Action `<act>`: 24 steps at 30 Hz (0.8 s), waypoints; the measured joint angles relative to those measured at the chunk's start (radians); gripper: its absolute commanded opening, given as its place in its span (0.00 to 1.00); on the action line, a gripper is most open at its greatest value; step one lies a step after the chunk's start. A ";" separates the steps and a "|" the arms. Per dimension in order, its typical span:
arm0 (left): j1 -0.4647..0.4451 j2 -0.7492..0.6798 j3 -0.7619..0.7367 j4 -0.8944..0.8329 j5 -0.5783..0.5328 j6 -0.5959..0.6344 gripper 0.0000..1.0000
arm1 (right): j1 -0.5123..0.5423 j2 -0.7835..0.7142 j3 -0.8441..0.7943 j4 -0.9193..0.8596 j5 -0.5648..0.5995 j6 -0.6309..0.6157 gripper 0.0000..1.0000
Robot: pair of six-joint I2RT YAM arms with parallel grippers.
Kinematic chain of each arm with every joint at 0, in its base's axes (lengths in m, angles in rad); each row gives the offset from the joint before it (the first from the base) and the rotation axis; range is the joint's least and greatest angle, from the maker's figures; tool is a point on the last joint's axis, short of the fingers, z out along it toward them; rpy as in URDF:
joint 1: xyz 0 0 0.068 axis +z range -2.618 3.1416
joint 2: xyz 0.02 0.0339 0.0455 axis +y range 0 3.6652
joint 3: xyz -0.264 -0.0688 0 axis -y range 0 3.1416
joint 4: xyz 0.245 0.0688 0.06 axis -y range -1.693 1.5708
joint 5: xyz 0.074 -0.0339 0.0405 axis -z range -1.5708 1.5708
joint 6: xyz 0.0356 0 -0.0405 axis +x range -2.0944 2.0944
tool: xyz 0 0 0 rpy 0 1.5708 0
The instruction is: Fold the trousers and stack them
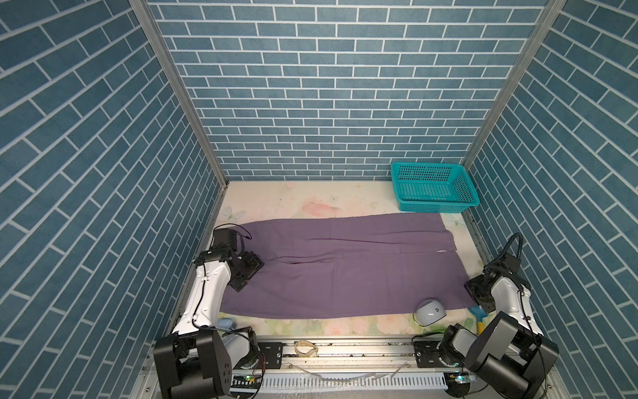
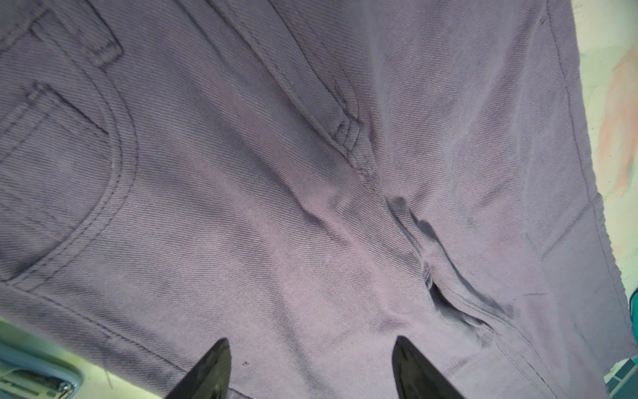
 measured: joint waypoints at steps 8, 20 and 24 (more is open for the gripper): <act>0.000 0.000 0.000 0.010 0.008 0.003 0.75 | -0.010 -0.051 -0.008 -0.013 0.011 0.008 0.55; 0.001 0.017 -0.015 0.022 0.025 0.020 0.74 | -0.042 -0.051 -0.078 0.051 -0.032 0.023 0.59; 0.002 0.017 -0.015 0.022 0.027 0.021 0.74 | -0.043 -0.046 -0.083 0.094 -0.053 0.027 0.50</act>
